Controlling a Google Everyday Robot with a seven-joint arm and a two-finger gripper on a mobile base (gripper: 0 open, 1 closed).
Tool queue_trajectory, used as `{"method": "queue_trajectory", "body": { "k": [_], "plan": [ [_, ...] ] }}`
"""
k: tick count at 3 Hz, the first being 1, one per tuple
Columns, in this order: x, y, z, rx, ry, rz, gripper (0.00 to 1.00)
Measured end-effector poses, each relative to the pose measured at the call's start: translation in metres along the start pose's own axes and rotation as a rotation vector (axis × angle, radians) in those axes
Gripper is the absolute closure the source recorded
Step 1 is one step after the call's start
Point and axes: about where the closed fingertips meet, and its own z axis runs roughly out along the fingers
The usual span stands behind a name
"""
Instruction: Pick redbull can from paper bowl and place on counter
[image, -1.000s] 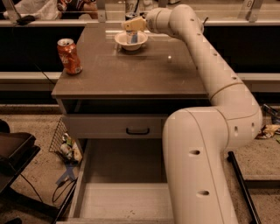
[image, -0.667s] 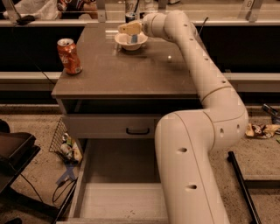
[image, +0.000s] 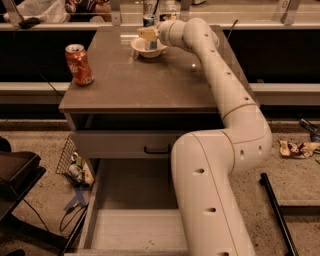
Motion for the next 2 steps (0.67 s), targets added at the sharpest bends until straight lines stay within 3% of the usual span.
{"method": "queue_trajectory", "body": {
  "k": [2],
  "plan": [
    [0.0034, 0.0045, 0.0047, -0.007, 0.005, 0.001, 0.83]
  ]
}}
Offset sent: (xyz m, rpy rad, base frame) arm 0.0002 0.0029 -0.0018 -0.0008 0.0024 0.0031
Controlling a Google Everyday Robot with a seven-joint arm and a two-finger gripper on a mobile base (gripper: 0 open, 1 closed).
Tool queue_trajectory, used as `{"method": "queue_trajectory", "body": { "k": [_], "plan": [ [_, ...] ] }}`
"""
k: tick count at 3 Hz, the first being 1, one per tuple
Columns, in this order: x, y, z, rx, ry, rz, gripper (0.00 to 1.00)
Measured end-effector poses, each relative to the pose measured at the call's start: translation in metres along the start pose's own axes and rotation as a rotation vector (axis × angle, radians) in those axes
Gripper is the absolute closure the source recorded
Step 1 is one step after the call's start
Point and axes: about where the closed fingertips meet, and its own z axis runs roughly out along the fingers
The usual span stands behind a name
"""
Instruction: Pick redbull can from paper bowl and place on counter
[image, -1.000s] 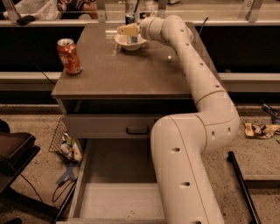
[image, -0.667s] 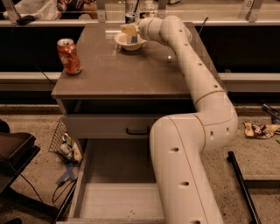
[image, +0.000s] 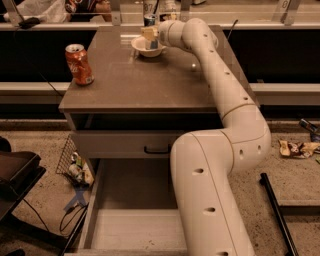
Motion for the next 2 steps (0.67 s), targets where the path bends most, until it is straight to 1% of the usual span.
{"method": "queue_trajectory", "body": {
  "k": [1, 2],
  "plan": [
    [-0.012, 0.007, -0.002, -0.022, -0.015, -0.01, 1.0],
    [-0.042, 0.019, -0.016, -0.062, -0.048, -0.036, 1.0]
  ]
}}
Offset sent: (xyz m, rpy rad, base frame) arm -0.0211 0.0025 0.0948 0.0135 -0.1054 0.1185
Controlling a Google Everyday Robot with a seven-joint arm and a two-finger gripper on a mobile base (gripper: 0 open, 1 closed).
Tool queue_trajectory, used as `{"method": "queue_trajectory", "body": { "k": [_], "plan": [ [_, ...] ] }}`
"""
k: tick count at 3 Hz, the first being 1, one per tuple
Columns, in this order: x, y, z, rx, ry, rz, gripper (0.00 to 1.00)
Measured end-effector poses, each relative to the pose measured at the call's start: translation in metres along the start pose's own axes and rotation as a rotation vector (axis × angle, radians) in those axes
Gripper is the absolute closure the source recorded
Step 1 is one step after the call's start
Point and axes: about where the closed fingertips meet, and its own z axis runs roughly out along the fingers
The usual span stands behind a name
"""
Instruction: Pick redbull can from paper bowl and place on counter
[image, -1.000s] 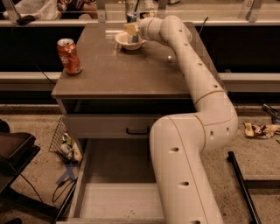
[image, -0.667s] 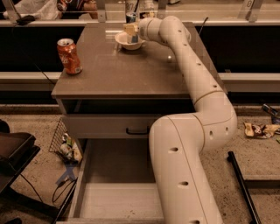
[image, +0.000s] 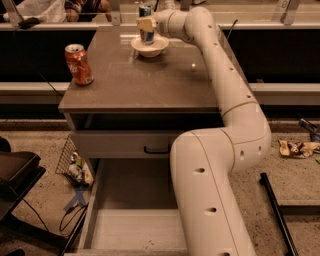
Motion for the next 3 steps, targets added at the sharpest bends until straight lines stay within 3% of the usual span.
{"method": "queue_trajectory", "body": {
  "k": [1, 3],
  "plan": [
    [-0.026, 0.009, -0.024, -0.05, -0.008, -0.006, 1.0],
    [-0.065, 0.035, -0.106, -0.169, 0.025, 0.012, 1.0]
  ]
}}
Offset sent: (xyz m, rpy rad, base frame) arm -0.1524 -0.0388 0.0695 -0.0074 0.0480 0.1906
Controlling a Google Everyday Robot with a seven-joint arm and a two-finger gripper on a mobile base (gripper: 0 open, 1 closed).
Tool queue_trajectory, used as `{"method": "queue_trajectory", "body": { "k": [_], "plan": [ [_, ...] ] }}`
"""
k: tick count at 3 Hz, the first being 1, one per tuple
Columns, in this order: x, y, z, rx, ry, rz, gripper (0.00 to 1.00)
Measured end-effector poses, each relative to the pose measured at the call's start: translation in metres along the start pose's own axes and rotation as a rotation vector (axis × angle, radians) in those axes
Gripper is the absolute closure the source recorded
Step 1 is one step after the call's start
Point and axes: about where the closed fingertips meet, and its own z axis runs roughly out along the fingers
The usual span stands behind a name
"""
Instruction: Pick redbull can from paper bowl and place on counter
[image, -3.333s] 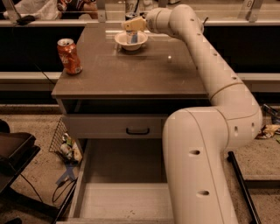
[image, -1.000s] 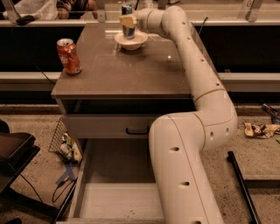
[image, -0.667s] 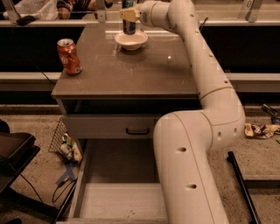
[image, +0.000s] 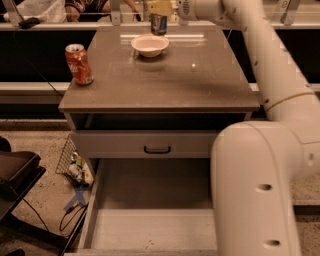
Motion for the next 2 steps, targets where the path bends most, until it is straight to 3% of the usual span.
{"method": "queue_trajectory", "body": {
  "k": [1, 2],
  "plan": [
    [0.004, 0.044, -0.039, -0.081, 0.003, -0.015, 1.0],
    [0.026, 0.088, -0.043, -0.154, -0.001, -0.048, 1.0]
  ]
}}
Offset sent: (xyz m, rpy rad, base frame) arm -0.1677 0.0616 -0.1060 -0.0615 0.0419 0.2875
